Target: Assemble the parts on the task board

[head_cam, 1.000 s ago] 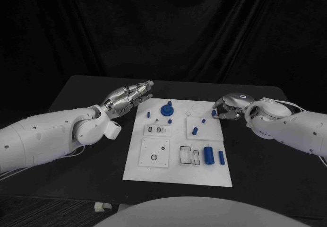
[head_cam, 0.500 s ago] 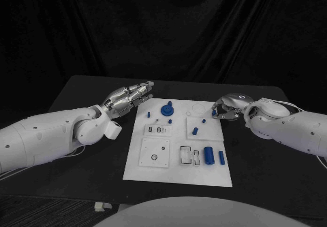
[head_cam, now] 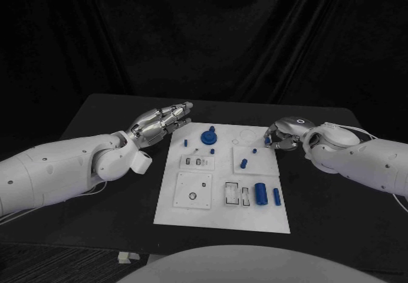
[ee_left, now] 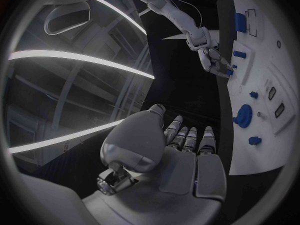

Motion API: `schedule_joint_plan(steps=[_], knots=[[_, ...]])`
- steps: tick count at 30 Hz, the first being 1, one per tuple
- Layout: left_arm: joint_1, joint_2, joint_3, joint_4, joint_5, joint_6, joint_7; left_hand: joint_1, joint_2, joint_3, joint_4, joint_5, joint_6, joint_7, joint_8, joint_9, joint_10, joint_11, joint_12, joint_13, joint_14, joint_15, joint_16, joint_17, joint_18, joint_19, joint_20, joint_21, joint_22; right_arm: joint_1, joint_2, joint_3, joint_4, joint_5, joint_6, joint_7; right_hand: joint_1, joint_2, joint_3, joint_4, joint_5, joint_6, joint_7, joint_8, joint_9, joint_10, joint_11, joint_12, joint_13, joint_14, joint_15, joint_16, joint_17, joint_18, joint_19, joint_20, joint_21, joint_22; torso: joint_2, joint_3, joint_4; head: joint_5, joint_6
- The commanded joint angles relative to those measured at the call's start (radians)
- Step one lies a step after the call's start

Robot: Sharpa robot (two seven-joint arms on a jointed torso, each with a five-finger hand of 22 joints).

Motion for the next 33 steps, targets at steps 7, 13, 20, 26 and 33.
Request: schedule_joint_plan(steps=[7,13,20,26,33], knots=[[-0.002,0.002,0.001,0.0,0.002,0.016,0.004,0.001,-0.001,0.009,0.0,0.003,0.0,0.01,0.007,0.002,0.001,0.005,-0.003,0.001,-0.002,0.008,-0.004,-0.001,0.013,0.001,0.01,-0.006,-0.001,-0.005,0.002,0.001,-0.005,-0.003,0.012,-0.002,0.018,0.003,0.003,-0.01,0.016,0.024,-0.001,0.012,0.011,0.106,0.003,0.003,0.263,0.099,-0.002,-0.013,0.24,0.009,-0.01,0.0,-0.019,0.147,0.0,-0.0004,-0.0002,0.001,0.0],[-0.003,0.002,0.001,0.0,0.002,0.016,0.003,0.001,-0.001,0.009,0.0,0.003,0.0,0.01,0.007,0.002,0.001,0.005,-0.003,0.001,-0.002,0.008,-0.004,-0.001,0.013,0.001,0.01,-0.006,-0.001,-0.006,0.003,0.001,-0.007,-0.003,0.009,-0.007,0.023,0.007,0.005,-0.012,0.016,0.029,-0.001,0.014,0.015,0.106,0.003,0.003,0.263,0.097,-0.002,-0.021,0.231,0.012,-0.015,0.0,-0.035,0.144,0.0,-0.0001,0.0,0.001,0.0],[-0.003,0.002,0.001,0.0,0.002,0.016,0.002,0.001,-0.001,0.009,0.0,0.003,-0.001,0.01,0.006,0.002,0.001,0.006,-0.003,0.001,-0.002,0.009,-0.004,-0.001,0.013,0.001,0.01,-0.006,-0.001,-0.006,0.004,0.001,-0.006,-0.003,-0.002,-0.004,0.039,0.022,0.013,-0.018,-0.002,0.045,0.002,0.02,0.026,0.106,0.005,0.003,0.263,0.093,-0.001,-0.031,0.22,0.014,-0.021,0.001,-0.053,0.139,0.0,-0.0005,-0.0006,0.002,0.0],[-0.004,0.0,0.001,0.001,0.002,0.015,0.002,0.001,-0.001,0.009,0.0,0.003,-0.001,0.01,0.006,0.002,0.001,0.006,-0.003,0.001,-0.002,0.009,-0.004,-0.001,0.013,0.001,0.01,-0.006,-0.001,-0.006,-0.002,0.001,0.005,-0.003,-0.037,0.004,0.047,0.027,0.013,-0.023,-0.01,0.085,0.004,0.038,0.041,0.106,0.007,0.003,0.263,0.093,0.001,-0.031,0.22,0.014,-0.021,0.002,-0.055,0.139,0.0,-0.0002,-0.0005,0.002,0.0],[-0.004,-0.001,0.001,0.002,0.002,0.009,0.001,0.001,-0.001,0.01,0.0,0.003,0.001,0.011,0.007,0.002,0.002,0.006,-0.003,0.001,-0.002,0.009,-0.004,-0.001,0.013,0.001,0.011,-0.006,-0.001,0.019,-0.042,0.001,0.09,-0.003,-0.073,-0.011,0.054,0.025,0.009,-0.026,-0.012,0.124,0.003,0.053,0.056,0.106,0.018,0.003,0.263,0.094,0.007,-0.031,0.22,0.014,-0.018,0.006,-0.056,0.14,0.0,0.0001,0.0,0.005,0.0]])
